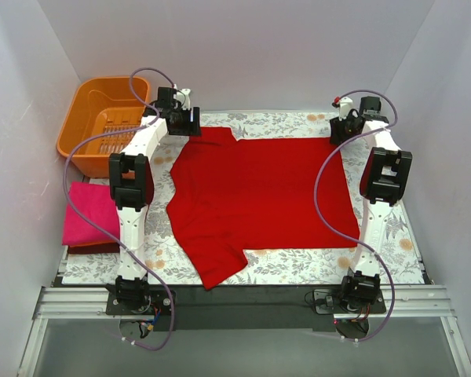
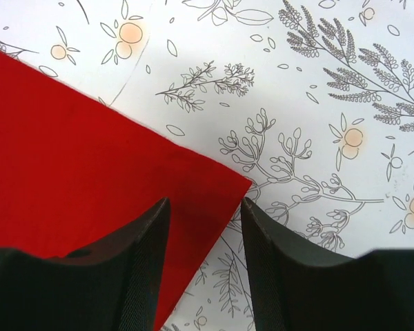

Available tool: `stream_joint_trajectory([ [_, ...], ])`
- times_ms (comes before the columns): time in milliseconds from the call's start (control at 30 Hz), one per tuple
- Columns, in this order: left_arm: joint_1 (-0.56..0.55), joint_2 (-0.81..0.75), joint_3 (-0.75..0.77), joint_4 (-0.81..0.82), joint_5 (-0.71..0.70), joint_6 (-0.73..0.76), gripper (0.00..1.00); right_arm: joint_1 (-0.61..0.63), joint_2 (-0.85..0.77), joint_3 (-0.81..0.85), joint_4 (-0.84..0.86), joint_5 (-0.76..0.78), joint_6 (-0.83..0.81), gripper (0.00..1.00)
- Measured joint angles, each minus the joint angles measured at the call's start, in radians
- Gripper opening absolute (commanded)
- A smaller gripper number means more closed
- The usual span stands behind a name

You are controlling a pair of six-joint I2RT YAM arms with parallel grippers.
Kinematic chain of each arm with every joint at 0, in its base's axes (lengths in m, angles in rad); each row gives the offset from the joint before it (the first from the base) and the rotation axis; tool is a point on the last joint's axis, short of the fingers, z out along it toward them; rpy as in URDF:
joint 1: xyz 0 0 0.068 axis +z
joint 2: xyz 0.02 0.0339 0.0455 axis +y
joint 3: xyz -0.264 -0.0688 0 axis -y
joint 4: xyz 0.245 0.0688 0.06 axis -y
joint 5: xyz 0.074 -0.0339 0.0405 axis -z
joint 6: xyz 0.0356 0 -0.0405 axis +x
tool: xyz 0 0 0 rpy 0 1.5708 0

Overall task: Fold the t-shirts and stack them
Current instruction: Flatten the tshirt out, then fold the tshirt

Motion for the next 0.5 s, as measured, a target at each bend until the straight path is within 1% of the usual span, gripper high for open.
stream_joint_trajectory([
  [33, 0.000, 0.006, 0.001, 0.007, -0.007, 0.000, 0.66, 0.000, 0.004, -0.001, 0.006, -0.002, 0.000, 0.51],
  [100, 0.001, 0.031, 0.005, 0.021, -0.026, 0.000, 0.67, 0.000, 0.011, -0.008, 0.018, -0.003, -0.001, 0.46],
  [133, 0.001, 0.042, 0.007, 0.027, -0.035, 0.000, 0.68, 0.000, 0.011, -0.012, 0.023, -0.012, 0.001, 0.39],
  [200, 0.001, 0.071, 0.014, 0.037, -0.052, 0.001, 0.69, 0.000, 0.011, -0.017, 0.035, -0.024, 0.001, 0.30],
  [233, 0.001, 0.087, 0.019, 0.044, -0.062, 0.001, 0.70, 0.000, 0.011, -0.018, 0.037, -0.025, 0.003, 0.21],
  [267, 0.001, 0.101, 0.023, 0.051, -0.071, 0.001, 0.70, 0.000, 0.011, -0.019, 0.039, -0.027, 0.000, 0.18],
  [300, 0.001, 0.115, 0.027, 0.056, -0.084, 0.002, 0.70, 0.001, 0.011, -0.021, 0.041, -0.031, 0.002, 0.16],
  [433, 0.001, 0.137, 0.044, 0.079, -0.111, 0.014, 0.69, 0.001, 0.011, -0.032, 0.057, -0.050, -0.002, 0.02],
  [500, 0.001, 0.137, 0.045, 0.089, -0.112, 0.017, 0.67, 0.001, 0.011, -0.035, 0.067, -0.057, -0.003, 0.01],
])
